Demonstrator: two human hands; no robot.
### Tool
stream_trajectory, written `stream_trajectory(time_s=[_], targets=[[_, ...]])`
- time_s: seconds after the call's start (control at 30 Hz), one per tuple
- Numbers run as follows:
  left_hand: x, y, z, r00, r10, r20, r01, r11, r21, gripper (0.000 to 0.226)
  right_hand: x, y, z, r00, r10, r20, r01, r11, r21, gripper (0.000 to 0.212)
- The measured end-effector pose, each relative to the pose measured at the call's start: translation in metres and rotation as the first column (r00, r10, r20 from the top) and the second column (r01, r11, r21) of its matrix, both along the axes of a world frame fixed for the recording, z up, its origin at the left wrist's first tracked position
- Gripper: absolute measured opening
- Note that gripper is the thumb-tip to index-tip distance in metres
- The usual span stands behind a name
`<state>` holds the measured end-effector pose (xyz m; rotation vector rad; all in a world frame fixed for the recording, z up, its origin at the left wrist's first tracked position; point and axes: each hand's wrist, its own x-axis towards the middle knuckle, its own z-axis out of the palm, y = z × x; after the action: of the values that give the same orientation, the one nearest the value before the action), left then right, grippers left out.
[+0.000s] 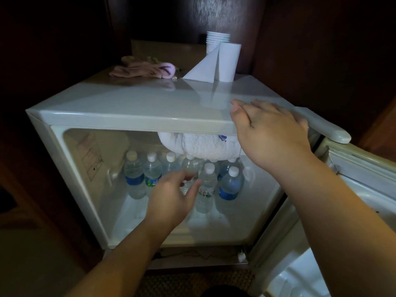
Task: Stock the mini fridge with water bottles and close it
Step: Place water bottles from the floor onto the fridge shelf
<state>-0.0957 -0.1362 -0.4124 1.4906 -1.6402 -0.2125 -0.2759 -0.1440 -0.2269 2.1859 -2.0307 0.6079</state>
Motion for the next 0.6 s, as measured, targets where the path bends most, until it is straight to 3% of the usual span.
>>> stream_trajectory(time_s=[0.03,0.1,0.17,0.2,0.27,0.4,0.5,0.6], targets=[[0.010,0.014,0.013,0.998,0.039,0.050,-0.029,0.982,-0.184,0.020,0.000,0.000,0.000,1.000,-0.002,0.015,0.002,1.000,-0.001,0.052],[0.028,0.042,0.051,0.984,0.128,0.128,-0.043,0.852,-0.522,0.015,0.001,0.000,0.001,1.000,-0.004,0.023,0.004,1.000,0.002,0.052],[0.045,0.063,0.097,0.957,0.234,0.173,-0.056,0.731,-0.680,0.018,0.002,0.000,0.002,1.000,-0.009,0.028,0.009,1.000,0.015,0.052],[0.054,0.068,0.116,0.936,0.295,0.190,-0.083,0.712,-0.697,0.022,0.002,0.000,0.002,0.999,-0.013,0.033,0.012,1.000,0.021,0.052],[0.069,0.070,0.143,0.890,0.386,0.244,-0.161,0.766,-0.622,0.037,0.001,0.001,0.002,0.999,-0.015,0.034,0.014,0.999,0.031,0.052],[0.088,0.057,0.164,0.845,0.360,0.395,-0.267,0.924,-0.272,0.056,0.000,0.002,0.002,0.999,-0.017,0.038,0.014,0.998,0.068,0.052],[0.096,0.051,0.164,0.812,0.317,0.490,-0.293,0.948,-0.127,0.061,-0.001,0.004,0.003,0.999,-0.012,0.050,0.008,0.997,0.079,0.053],[0.100,0.052,0.166,0.791,0.301,0.532,-0.294,0.950,-0.100,0.063,-0.002,0.004,0.003,0.999,-0.003,0.051,-0.001,0.997,0.082,0.054]])
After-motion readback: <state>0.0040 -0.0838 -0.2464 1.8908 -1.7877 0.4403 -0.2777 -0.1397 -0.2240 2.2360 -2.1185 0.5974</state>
